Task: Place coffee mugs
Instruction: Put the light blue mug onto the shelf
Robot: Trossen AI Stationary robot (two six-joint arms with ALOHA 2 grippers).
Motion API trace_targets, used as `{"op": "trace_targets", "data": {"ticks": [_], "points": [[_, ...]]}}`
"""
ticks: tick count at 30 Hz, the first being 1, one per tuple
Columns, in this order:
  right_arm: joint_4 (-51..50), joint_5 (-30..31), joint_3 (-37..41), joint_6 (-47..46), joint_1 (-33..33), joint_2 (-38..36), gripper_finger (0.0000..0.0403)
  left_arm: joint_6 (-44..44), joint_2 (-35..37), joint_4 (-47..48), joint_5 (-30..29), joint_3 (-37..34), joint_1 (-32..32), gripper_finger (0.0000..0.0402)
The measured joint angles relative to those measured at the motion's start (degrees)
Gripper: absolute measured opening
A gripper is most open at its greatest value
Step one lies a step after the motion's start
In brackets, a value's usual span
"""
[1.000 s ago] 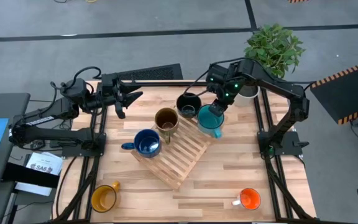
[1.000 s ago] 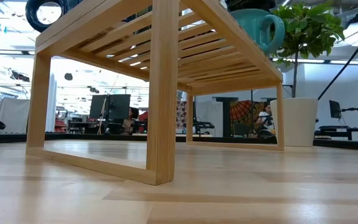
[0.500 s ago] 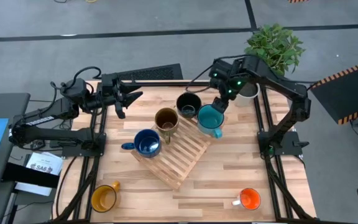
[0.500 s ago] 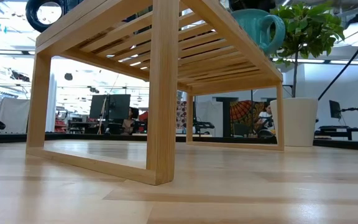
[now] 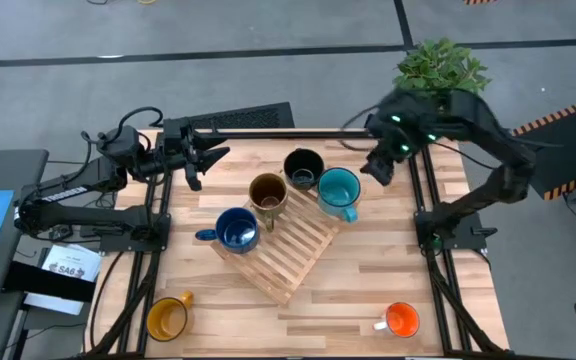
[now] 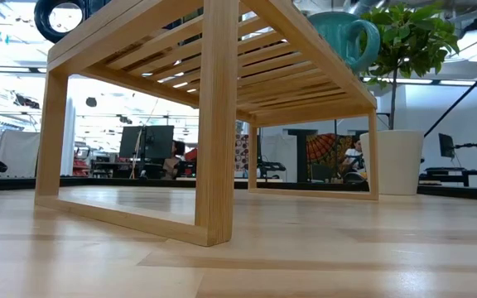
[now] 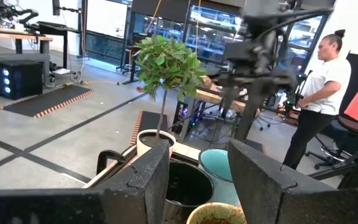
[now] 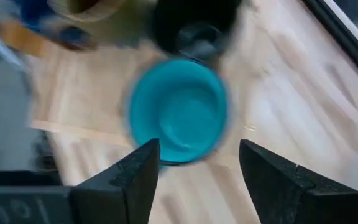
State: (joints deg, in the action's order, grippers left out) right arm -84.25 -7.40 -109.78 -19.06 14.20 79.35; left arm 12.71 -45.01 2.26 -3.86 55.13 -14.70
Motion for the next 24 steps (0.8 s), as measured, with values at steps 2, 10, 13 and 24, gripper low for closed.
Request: {"op": "trace_targets", "data": {"ticks": [2,10,13,24], "points": [[5.02,0.11,2.68,-3.25,-4.52,-2.81,0.0229,0.0,0.02,0.0,-0.02,0.0,0.0,0.0149],[21.19,13.25,18.46,-16.78,-23.65,-9.1,0.016,0.34,0.02,0.0,0.0,0.0,-0.01,0.0149],[24.39,15.08,22.9,-21.06,-28.55,-9.33,0.0141,0.42,0.01,0.0,0.0,0.0,-0.02,0.0149],[23.59,25.17,26.92,-43.01,-36.45,-0.03,0.0019,-0.84,0.0,0.02,0.01,0.0,-0.01,0.0149]]}}
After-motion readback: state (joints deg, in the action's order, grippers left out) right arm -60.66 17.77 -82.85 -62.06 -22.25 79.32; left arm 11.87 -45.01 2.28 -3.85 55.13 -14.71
